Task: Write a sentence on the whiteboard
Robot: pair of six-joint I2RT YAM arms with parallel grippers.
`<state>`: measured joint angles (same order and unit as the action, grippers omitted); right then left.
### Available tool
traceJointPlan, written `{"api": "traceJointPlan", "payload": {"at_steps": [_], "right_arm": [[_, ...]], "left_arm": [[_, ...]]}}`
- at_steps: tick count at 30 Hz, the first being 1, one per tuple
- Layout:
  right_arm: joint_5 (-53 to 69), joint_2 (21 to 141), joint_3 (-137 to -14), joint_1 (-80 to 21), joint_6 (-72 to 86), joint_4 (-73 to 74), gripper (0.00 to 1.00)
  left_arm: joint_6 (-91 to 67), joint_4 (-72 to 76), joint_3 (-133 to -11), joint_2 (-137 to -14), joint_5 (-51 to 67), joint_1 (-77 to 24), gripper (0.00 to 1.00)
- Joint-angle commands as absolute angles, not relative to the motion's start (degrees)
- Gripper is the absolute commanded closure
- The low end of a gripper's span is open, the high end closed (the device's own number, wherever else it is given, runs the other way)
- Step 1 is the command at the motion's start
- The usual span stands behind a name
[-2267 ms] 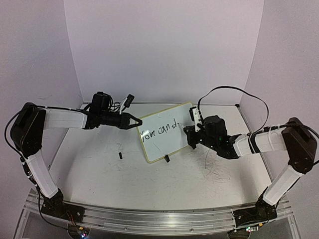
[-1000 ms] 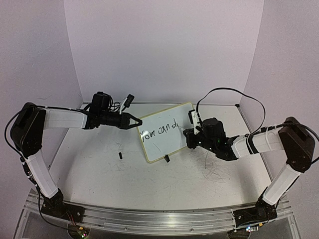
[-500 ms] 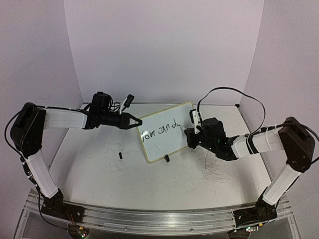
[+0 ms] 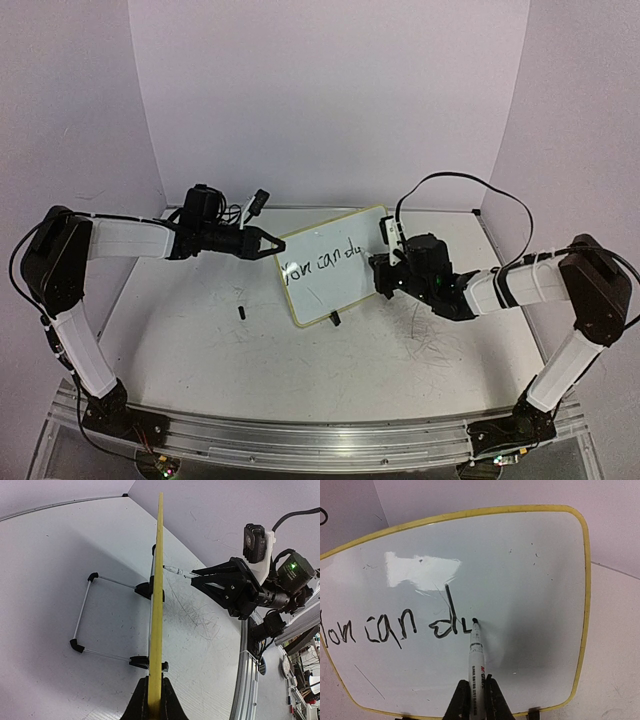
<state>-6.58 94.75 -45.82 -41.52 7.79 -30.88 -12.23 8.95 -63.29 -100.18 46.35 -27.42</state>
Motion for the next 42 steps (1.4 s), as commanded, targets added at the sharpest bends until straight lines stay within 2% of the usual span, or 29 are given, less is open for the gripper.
{"api": "traceJointPlan", "payload": {"at_steps": [1,23,26,30,34,42], "right_arm": [[-5.74,96.20,-48.61,-41.31,8.09,-33.45,1.00],[-6.48,95.47,-45.52,-42.92,8.48,-31.17,1.00],[-6.48,93.37,-44.16,-42.90,8.42,-30.98,1.00],[-4.19,84.56,-39.53,-42.48,7.15,-34.91,1.00],[-2.77,79.04,-37.15,-38.53,5.82,-37.48,1.00],[-0.58,80.65,-43.94,-37.36,2.76,-34.15,1.00]], "left_arm": [[-10.72,7.49,-63.54,-99.08,47.49,-27.14,1.00],[-10.54,7.49,-63.42,-98.80,47.09,-27.16,1.00],[-10.46,7.48,-63.30,-98.65,46.79,-27.16,1.00],[-10.00,7.30,-63.40,-98.60,46.47,-27.15,1.00],[-9.19,6.49,-63.93,-98.93,46.12,-27.07,1.00],[-8.73,5.86,-63.62,-97.98,45.55,-27.07,1.00]]}}
